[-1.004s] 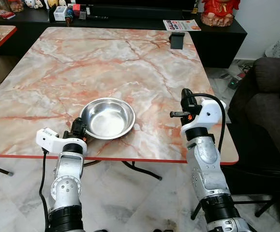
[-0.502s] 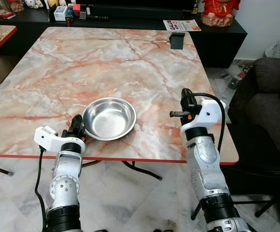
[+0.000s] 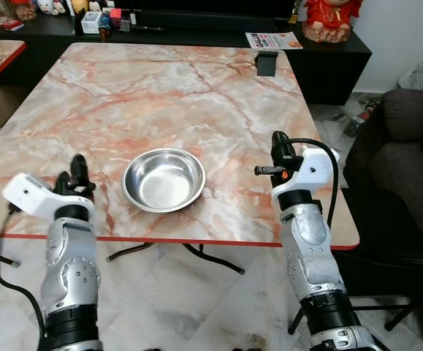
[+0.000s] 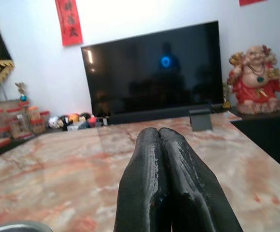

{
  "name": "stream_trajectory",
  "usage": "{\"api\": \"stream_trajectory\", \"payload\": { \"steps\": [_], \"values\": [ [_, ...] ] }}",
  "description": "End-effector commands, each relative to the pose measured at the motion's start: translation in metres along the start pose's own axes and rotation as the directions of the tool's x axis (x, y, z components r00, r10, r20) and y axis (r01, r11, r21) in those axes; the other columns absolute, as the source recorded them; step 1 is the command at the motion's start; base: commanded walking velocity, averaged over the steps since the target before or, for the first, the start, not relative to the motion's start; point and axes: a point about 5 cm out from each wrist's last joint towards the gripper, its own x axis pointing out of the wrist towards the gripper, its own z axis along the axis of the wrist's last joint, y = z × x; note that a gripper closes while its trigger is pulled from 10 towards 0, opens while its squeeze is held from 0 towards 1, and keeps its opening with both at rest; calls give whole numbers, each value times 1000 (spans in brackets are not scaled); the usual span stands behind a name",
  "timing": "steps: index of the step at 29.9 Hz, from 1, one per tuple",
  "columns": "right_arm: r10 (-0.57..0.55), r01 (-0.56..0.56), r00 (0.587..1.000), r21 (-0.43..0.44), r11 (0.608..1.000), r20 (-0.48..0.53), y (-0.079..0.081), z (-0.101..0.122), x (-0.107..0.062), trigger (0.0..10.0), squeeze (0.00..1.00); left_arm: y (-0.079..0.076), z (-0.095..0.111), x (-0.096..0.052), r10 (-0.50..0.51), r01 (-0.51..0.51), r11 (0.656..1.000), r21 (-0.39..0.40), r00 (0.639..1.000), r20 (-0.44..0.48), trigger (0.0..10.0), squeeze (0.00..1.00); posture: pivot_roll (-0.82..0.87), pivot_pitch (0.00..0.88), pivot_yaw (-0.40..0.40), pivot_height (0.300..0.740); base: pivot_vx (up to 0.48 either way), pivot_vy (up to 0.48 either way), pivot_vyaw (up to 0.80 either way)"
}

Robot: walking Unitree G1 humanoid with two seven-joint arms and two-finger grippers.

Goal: Setting the table

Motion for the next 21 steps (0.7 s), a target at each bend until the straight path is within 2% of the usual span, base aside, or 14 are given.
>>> {"api": "stream_trajectory", "payload": {
  "steps": [1,2,3,6,12,15,21],
  "values": [
    [-7,7,1000,-2,1000,30,-1,5,3,10000,0,-24,-4,5,-124,124,984,124,992,-10,10000,0,16,56,-40,740,0,0,0],
    [-6,7,999,-6,1000,37,-2,5,4,10000,0,-33,-9,5,-180,184,965,186,983,-35,10000,0,14,49,-38,740,0,0,0],
    [-4,4,999,-14,1000,44,-1,6,5,10000,0,-42,-18,5,-225,234,949,210,972,-70,10000,0,13,39,-35,740,0,0,0],
    [-1,3,999,-35,999,43,-1,5,6,10000,0,-58,-37,1,-299,319,918,235,947,-118,10000,0,-1,15,-23,740,0,0,0],
    [-23,25,998,-35,999,55,-6,6,7,10000,0,-84,-49,-4,-394,417,872,257,909,-137,10000,0,-23,0,-7,740,0,0,0],
    [-36,38,998,-38,999,59,-8,6,7,10000,0,-91,-50,-4,-424,445,854,271,896,-135,10000,0,-33,0,-1,740,0,0,0],
    [-59,62,997,-42,997,55,-13,2,3,10000,0,-86,-53,0,-430,448,843,298,894,-128,10000,0,-39,0,7,740,0,0,0]
  ]
}}
